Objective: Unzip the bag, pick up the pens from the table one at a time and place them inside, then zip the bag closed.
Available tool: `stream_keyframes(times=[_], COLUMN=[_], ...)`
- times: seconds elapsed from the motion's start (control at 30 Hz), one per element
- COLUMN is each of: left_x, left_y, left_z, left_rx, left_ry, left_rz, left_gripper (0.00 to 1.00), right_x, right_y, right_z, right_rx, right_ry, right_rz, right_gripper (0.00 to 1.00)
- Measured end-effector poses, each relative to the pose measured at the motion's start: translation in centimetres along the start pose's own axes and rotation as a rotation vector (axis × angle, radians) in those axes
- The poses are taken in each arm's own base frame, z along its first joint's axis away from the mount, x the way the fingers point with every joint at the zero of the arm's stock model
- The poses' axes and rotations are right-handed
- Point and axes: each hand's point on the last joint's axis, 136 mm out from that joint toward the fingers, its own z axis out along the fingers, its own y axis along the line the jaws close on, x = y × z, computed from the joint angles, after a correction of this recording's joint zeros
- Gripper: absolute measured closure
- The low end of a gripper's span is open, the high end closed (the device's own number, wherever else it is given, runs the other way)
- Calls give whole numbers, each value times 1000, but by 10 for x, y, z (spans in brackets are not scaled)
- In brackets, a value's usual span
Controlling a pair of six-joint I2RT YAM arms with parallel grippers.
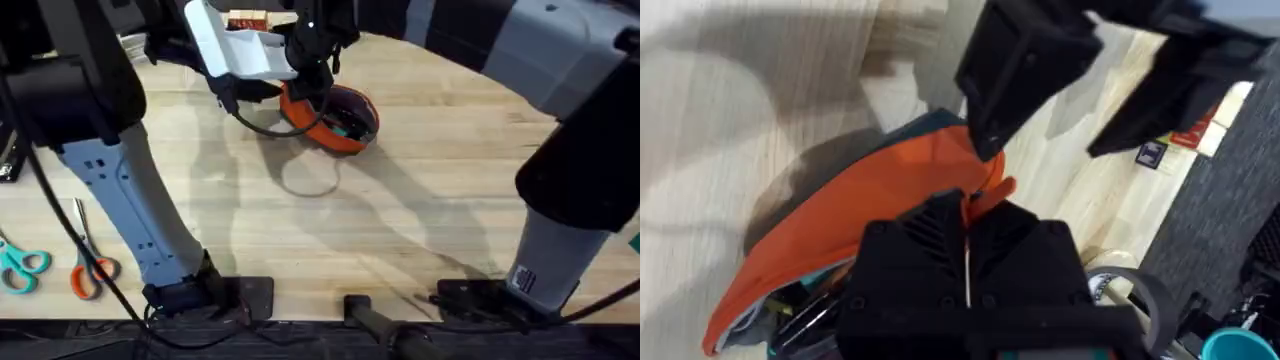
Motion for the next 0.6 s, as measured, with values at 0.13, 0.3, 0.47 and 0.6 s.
stream_keyframes(times=[0.13, 0.3, 0.47, 0.6], left_x=[8, 9, 6, 4], left_y=[-4, -6, -8, -10], left_z=[8, 11, 14, 18], left_rx=[33, 49, 57, 66], left_ry=[-25, -46, -56, -54], left_rz=[-56, -83, -83, -78], left_gripper=[8, 8, 8, 6], right_x=[0, 0, 0, 0], right_y=[0, 0, 0, 0], right_z=[0, 0, 0, 0], right_rx=[0, 0, 0, 0], right_ry=[0, 0, 0, 0], right_rz=[0, 0, 0, 0], right_gripper=[971, 971, 971, 971])
